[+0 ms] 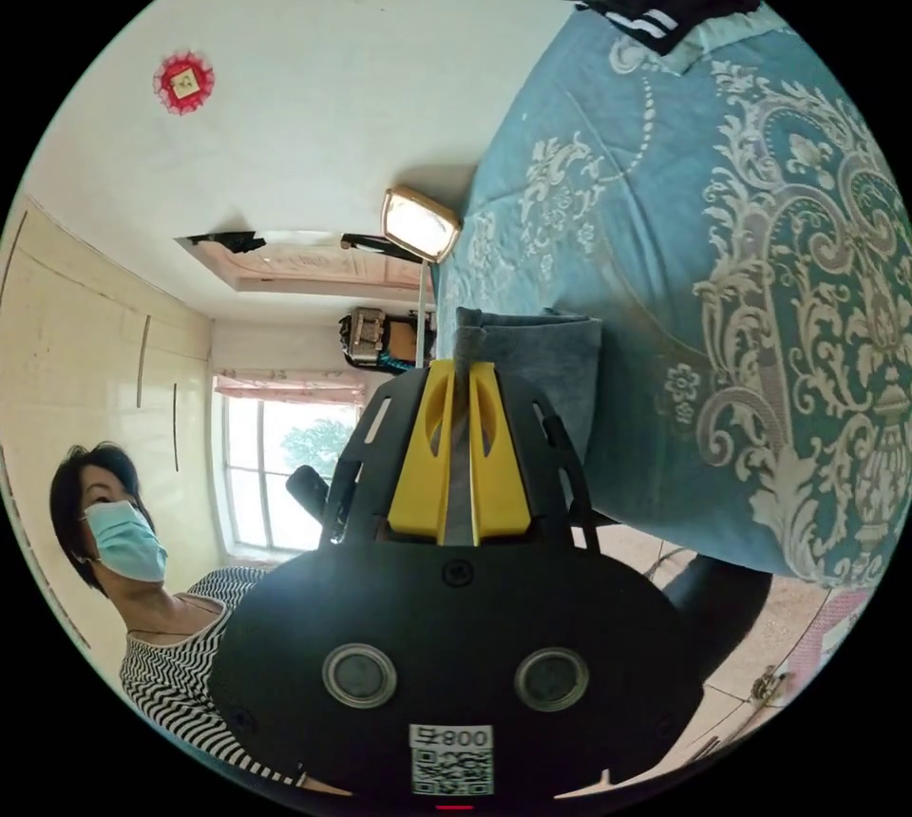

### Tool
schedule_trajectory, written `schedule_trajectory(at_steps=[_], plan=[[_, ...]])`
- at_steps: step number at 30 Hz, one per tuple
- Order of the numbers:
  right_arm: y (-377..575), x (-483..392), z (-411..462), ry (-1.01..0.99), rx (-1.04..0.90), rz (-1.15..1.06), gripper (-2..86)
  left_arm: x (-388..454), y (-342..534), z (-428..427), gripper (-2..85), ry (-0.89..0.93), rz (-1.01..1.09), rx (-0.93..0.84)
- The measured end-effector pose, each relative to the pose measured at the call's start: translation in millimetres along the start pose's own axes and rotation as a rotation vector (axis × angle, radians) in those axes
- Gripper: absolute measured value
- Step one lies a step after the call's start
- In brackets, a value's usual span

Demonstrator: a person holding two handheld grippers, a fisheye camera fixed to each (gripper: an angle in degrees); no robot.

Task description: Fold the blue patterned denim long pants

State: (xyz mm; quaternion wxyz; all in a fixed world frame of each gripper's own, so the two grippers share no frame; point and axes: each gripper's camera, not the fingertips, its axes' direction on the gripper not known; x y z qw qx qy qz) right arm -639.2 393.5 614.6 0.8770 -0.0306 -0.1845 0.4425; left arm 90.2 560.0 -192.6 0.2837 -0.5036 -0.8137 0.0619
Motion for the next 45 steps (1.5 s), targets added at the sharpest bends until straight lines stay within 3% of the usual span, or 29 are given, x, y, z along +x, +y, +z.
schedule_trajectory(at_steps=[7, 13, 22, 30, 35, 38, 45], plan=[[-55, -128, 213, 0.067, -0.182, -0.185, 2.4, -93, 104, -43, 1.5, -0.085, -0.182, 0.208], [-83, -172, 400, 0.138, -0.319, -0.198, 2.3, -190, 204, -43, 2.2, -0.150, -0.397, 0.301], [-103, -206, 594, 0.318, -0.426, -0.205, 3.2, -301, 314, 6, 2.8, -0.156, -0.611, 0.347], [-108, -228, 682, 0.284, -0.497, -0.217, 7.0, -355, 398, 68, 3.3, -0.076, -0.799, 0.432], [-102, -273, 682, 0.214, -0.469, -0.314, 2.6, -358, 423, 95, 3.5, -0.089, -0.850, 0.452], [-94, -295, 684, 0.236, -0.423, -0.382, 0.9, -344, 432, 104, 2.9, -0.169, -0.850, 0.483], [-86, -321, 789, 0.465, -0.565, -0.500, 0.1, -291, 407, 124, 0.9, -0.479, -0.759, 0.458]])
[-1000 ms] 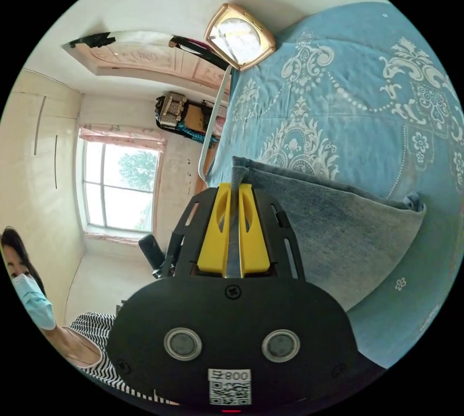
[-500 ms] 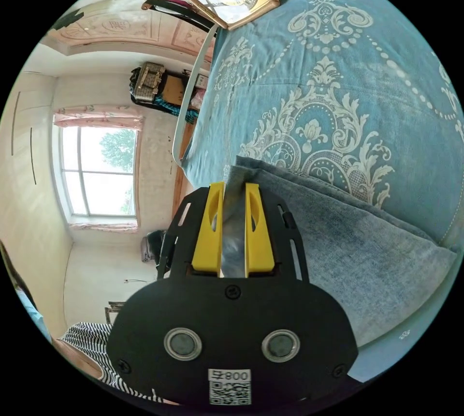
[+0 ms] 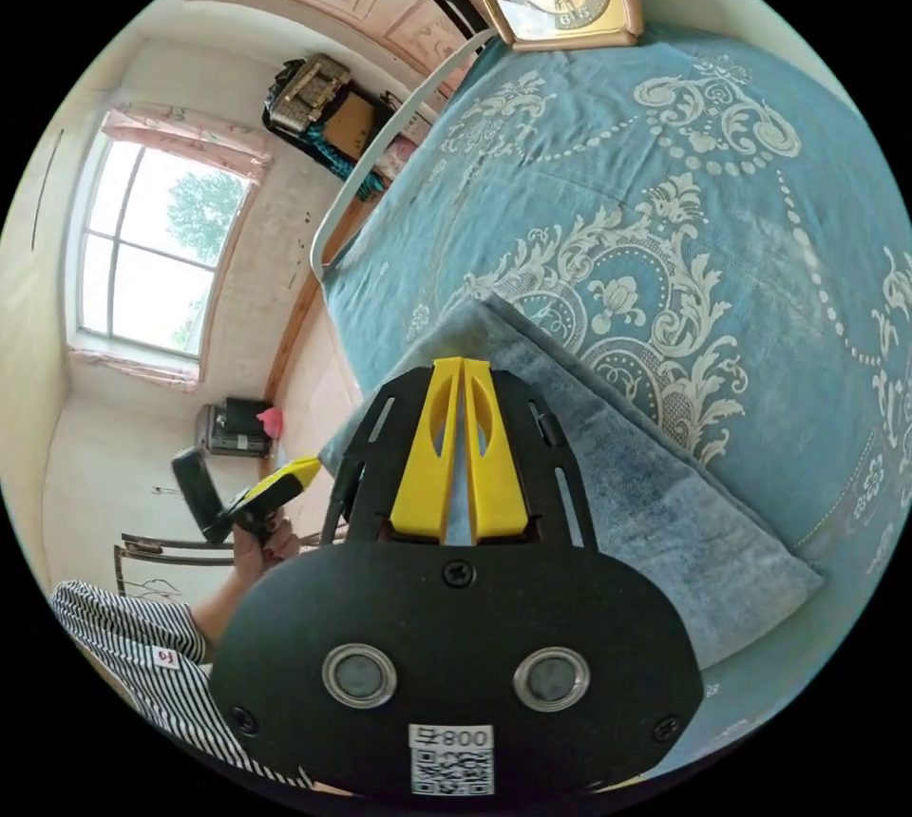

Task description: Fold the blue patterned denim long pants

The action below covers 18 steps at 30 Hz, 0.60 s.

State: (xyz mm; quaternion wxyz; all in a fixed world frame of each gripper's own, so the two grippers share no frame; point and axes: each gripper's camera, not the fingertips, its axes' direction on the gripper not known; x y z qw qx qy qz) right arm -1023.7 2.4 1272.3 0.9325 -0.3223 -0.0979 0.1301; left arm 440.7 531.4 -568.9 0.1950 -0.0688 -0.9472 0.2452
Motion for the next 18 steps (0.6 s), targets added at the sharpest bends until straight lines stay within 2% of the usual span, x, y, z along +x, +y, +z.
schedule_trajectory(at_steps=[3, 7, 13, 16, 18], plan=[[-27, -26, 30, 0.115, -0.073, -0.058, 0.1, 26, -2, 11, 0.6, -0.053, 0.103, 0.005], [-42, -60, 54, 0.219, -0.106, -0.137, 0.1, 40, -2, 22, 0.4, -0.129, 0.125, -0.001], [-43, -71, 57, 0.140, -0.073, -0.123, 0.2, 56, 1, 18, 0.2, -0.184, 0.133, 0.071], [-43, -83, 60, 0.168, -0.063, -0.157, 0.2, 69, -13, 45, 0.2, -0.102, 0.226, -0.027], [-45, -88, 62, 0.182, -0.063, -0.157, 0.2, 69, -21, 91, 0.2, -0.070, 0.239, -0.198]])
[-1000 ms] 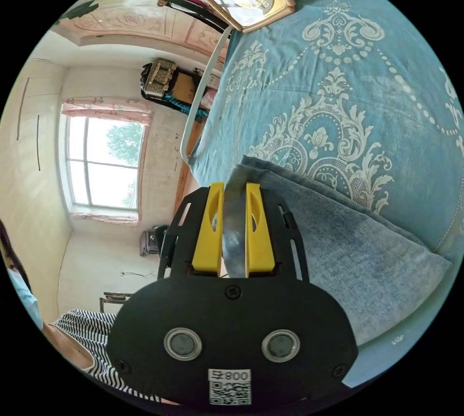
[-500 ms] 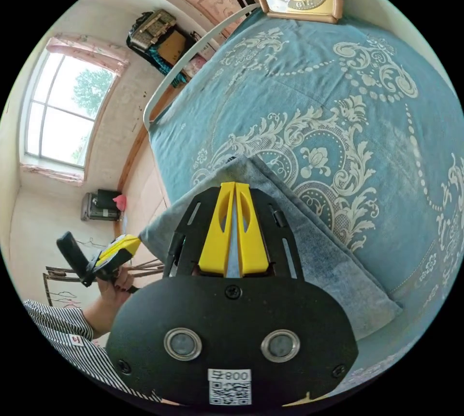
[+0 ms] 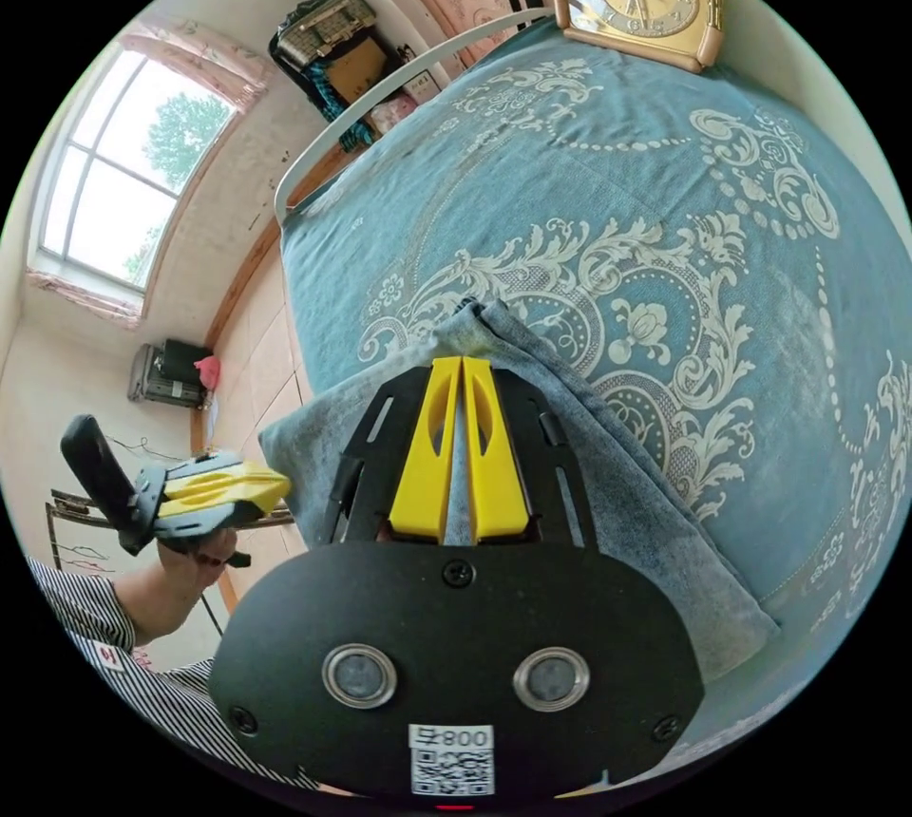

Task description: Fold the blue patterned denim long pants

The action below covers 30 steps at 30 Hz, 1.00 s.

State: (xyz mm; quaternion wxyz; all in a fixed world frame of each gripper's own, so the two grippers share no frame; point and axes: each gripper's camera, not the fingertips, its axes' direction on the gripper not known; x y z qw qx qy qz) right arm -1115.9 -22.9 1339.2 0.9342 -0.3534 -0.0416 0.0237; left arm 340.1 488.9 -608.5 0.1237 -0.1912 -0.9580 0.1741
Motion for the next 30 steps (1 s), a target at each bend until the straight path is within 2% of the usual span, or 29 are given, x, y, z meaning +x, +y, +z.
schedule_trajectory(at_steps=[2, 6, 10, 17, 20, 24, 26, 28, 30], plan=[[-3, -2, 0, -0.004, -0.013, 0.005, 0.2, 0, -5, 32, 0.2, -0.035, -0.001, -0.110], [-9, -8, -25, -0.066, -0.033, -0.020, 0.1, 9, -11, 31, 0.0, -0.018, -0.028, -0.091], [-2, -9, -48, 0.048, 0.061, -0.007, 0.1, 18, -14, 29, 0.0, -0.011, -0.031, -0.085], [-16, 1, -22, 0.060, -0.059, -0.006, 0.1, 30, -34, 28, 0.0, 0.007, -0.036, -0.088], [6, 5, -51, 0.021, -0.015, -0.006, 0.1, 38, -43, 17, 0.0, 0.006, -0.050, -0.087], [86, 4, -106, -0.032, 0.093, -0.008, 0.0, 69, -51, -14, 0.0, 0.005, 0.011, 0.022], [122, 1, -104, -0.041, 0.069, -0.010, 0.0, 79, -57, -12, 0.1, 0.008, 0.029, -0.007], [148, 9, -67, -0.002, -0.055, 0.025, 0.1, 84, -64, 3, 0.1, -0.032, 0.021, -0.105], [161, 24, -54, -0.028, -0.049, 0.070, 0.1, 86, -70, 9, 0.1, -0.029, 0.019, -0.120]])
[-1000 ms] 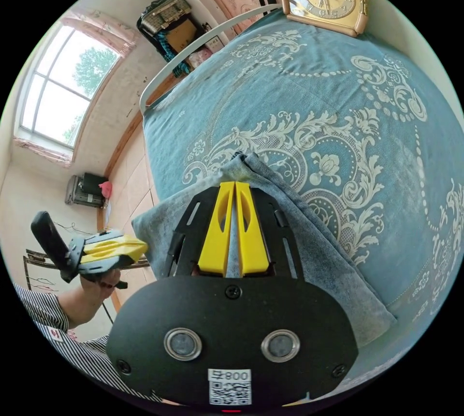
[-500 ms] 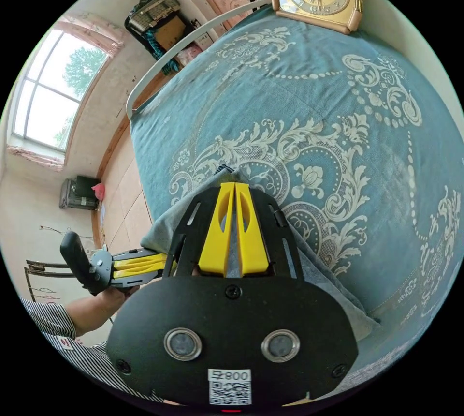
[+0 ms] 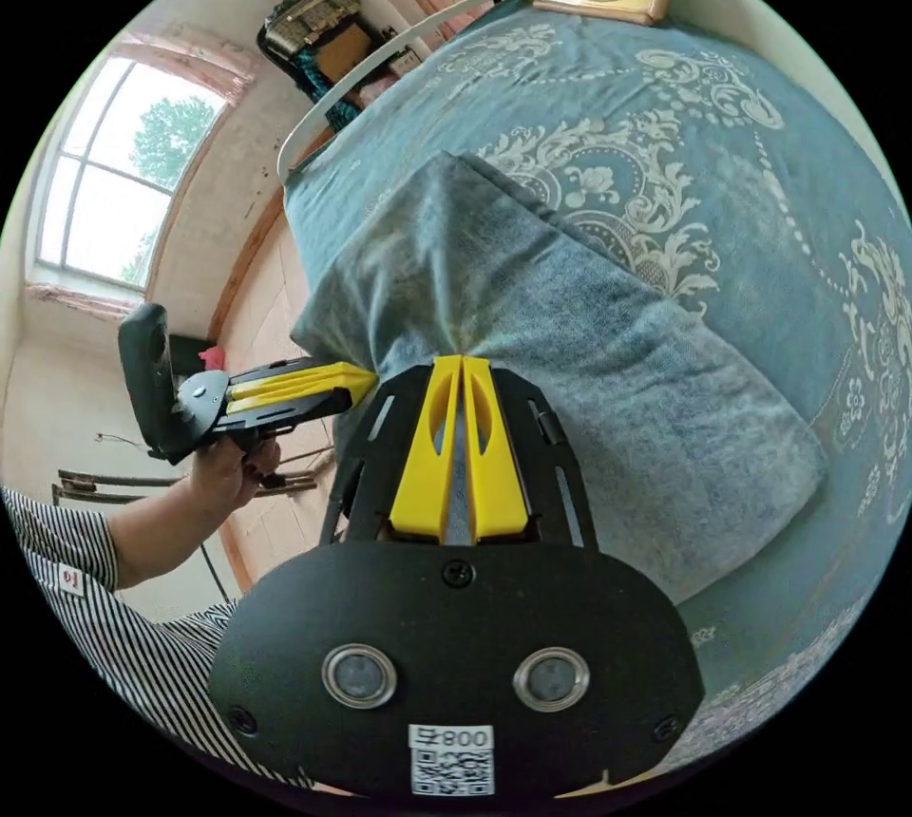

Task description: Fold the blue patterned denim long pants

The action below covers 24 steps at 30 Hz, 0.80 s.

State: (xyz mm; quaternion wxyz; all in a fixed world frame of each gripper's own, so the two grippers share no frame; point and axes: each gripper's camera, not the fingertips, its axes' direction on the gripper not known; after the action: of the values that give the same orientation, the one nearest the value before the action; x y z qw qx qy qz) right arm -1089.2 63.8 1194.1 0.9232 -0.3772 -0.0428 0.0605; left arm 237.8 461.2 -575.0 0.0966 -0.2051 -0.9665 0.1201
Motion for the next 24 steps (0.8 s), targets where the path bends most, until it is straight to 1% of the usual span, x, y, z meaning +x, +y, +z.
schedule_trajectory(at_steps=[2, 6, 8, 11, 13, 15, 17, 19, 20, 21, 22, 24], plan=[[4, 10, -11, -0.057, -0.006, 0.044, 0.1, 3, -6, -11, 0.1, 0.012, -0.017, -0.018], [53, -9, -66, -0.011, 0.081, -0.072, 0.1, 29, -7, -39, 0.0, -0.047, 0.032, 0.028], [83, -7, -66, -0.031, 0.066, -0.068, 0.1, 33, -8, -35, 0.0, -0.042, 0.023, -0.011], [122, 8, -26, -0.034, -0.071, -0.032, 0.1, 36, -13, -35, 0.1, -0.035, 0.007, -0.009], [147, 24, -29, -0.090, -0.053, 0.029, 0.1, 39, -19, -45, 0.1, -0.023, -0.017, -0.035], [167, 25, -48, -0.102, -0.023, 0.016, 0.1, 55, -20, -68, 0.1, -0.072, 0.017, 0.002], [195, 26, -67, -0.086, 0.008, -0.004, 0.1, 68, -18, -79, 0.1, -0.059, 0.058, 0.016], [235, 45, -67, -0.065, -0.012, 0.045, 0.1, 78, -16, -78, 0.1, -0.046, 0.084, -0.027], [245, 53, -62, -0.063, -0.037, 0.071, 0.1, 81, -16, -69, 0.2, -0.062, 0.084, -0.094], [263, 72, -50, -0.074, -0.086, 0.133, 0.1, 84, -15, -69, 0.2, -0.072, 0.076, -0.085], [282, 87, -52, -0.134, -0.065, 0.180, 0.1, 84, -16, -73, 0.2, -0.070, 0.066, -0.078], [310, 100, -71, -0.189, 0.015, 0.227, 0.1, 91, -19, -89, 0.5, -0.048, 0.055, -0.082]])
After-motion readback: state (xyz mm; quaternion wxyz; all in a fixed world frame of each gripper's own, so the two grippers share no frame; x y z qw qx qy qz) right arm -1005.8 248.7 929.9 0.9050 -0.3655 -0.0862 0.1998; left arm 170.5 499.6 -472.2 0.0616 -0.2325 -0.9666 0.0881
